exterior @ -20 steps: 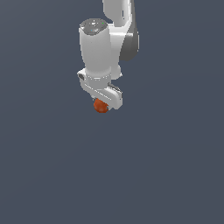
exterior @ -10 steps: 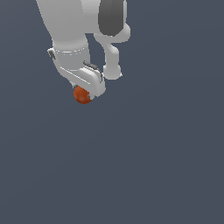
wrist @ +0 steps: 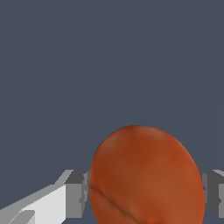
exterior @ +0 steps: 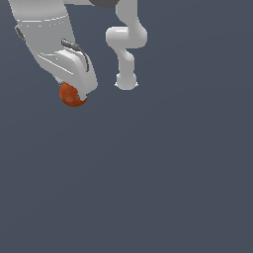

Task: Pick up the object and move it to a goal position.

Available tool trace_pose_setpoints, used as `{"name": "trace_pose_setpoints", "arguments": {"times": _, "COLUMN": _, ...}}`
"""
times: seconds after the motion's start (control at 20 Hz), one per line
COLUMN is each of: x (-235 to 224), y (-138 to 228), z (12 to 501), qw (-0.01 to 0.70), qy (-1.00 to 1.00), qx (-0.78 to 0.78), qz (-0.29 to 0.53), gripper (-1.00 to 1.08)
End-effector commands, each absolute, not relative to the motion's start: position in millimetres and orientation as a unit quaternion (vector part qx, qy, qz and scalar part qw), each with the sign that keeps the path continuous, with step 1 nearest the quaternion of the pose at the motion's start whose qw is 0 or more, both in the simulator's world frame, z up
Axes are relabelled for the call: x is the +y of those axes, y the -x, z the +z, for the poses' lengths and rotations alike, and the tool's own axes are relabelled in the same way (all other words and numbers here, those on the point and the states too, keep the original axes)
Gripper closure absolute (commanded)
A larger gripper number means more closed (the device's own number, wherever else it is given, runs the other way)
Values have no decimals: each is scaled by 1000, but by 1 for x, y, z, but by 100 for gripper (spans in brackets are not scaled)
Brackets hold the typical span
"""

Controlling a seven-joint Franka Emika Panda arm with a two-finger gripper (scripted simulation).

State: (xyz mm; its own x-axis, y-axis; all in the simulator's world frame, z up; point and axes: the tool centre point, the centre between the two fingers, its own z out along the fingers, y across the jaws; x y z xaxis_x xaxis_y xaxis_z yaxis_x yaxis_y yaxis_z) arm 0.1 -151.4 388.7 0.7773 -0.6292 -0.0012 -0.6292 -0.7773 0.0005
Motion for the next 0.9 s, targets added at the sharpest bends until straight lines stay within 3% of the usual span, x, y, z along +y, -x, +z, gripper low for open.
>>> {"name": "trace_pose_setpoints", "arguments": {"times": 0.0, "x": -161, "y": -5, "z": 404, "qw": 0, "qy": -943, "qx": -333, "qz": 0, "gripper": 108}}
{"name": "trace_pose_setpoints", "arguments": {"times": 0.85, "x": -201, "y": -26, "z": 462, "qw": 0, "qy": -943, "qx": -333, "qz": 0, "gripper": 108}}
